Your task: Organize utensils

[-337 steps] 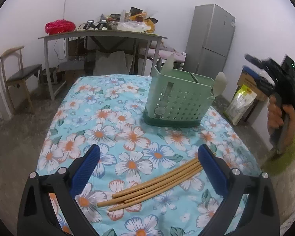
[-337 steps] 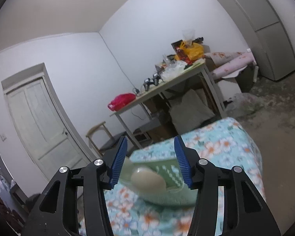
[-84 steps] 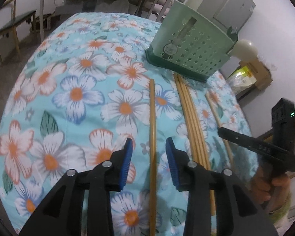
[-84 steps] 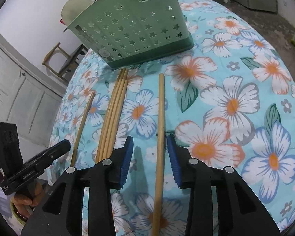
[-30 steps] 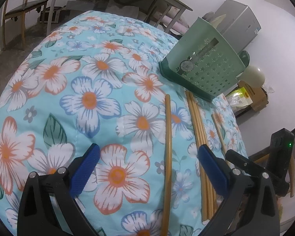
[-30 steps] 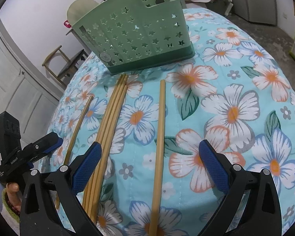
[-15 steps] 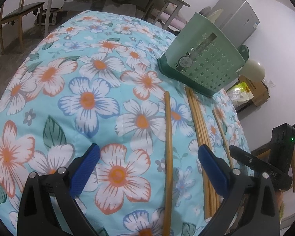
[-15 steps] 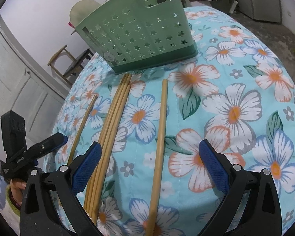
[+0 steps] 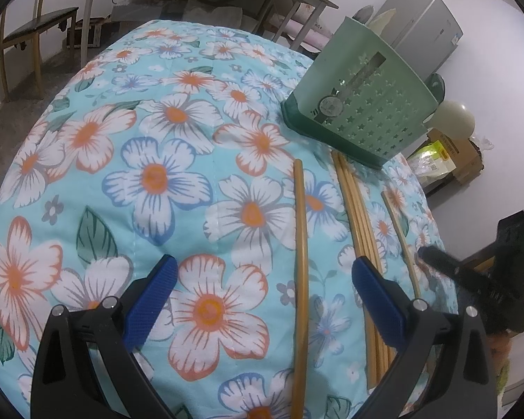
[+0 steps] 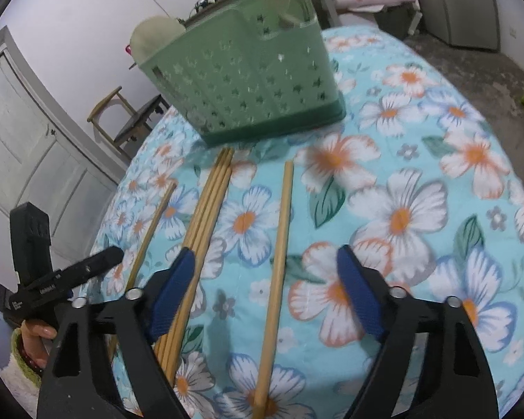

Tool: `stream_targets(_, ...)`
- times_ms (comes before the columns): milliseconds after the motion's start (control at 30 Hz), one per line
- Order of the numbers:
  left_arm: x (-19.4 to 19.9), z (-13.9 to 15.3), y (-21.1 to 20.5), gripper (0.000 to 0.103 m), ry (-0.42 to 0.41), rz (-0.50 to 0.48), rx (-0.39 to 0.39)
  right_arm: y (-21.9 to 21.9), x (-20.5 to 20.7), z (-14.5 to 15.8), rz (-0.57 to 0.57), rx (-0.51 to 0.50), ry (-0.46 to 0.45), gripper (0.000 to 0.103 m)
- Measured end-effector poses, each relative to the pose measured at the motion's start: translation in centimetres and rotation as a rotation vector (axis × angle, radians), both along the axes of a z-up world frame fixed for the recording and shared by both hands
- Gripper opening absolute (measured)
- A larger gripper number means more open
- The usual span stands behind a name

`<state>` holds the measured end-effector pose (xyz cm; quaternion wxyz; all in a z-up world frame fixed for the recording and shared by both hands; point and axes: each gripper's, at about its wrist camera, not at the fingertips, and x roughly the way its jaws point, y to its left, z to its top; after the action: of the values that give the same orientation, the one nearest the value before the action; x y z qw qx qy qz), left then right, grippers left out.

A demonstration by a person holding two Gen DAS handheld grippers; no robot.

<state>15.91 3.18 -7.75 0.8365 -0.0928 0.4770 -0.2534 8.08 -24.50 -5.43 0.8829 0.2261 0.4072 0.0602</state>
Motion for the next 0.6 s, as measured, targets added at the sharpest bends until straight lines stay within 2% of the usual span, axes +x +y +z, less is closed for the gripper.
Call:
stream_targets(200,-0.1,0.1,-0.6,0.097,-0.004,0.004,0.046,0.2,1.9,0.1,0.009,-0.044,0.005,0.045)
stream_targets(400,0.2,1.0,-0.6,0.078,-0.027,0.039,0.094,0.3,3.6,-0.9,0.005,-0.089,0.055,0.025)
stream_targets(467,0.2,1.6,-1.0,0.070,-0.053,0.022,0.117,0.5,3.7,-1.2,0.009,-0.109,0.064,0.016)
stream_targets(600,0.4,2.4,-3.2,0.055,-0.116,-0.048,0.213,0.5,3.8,-1.6,0.002,-0.128,0.072,0.007)
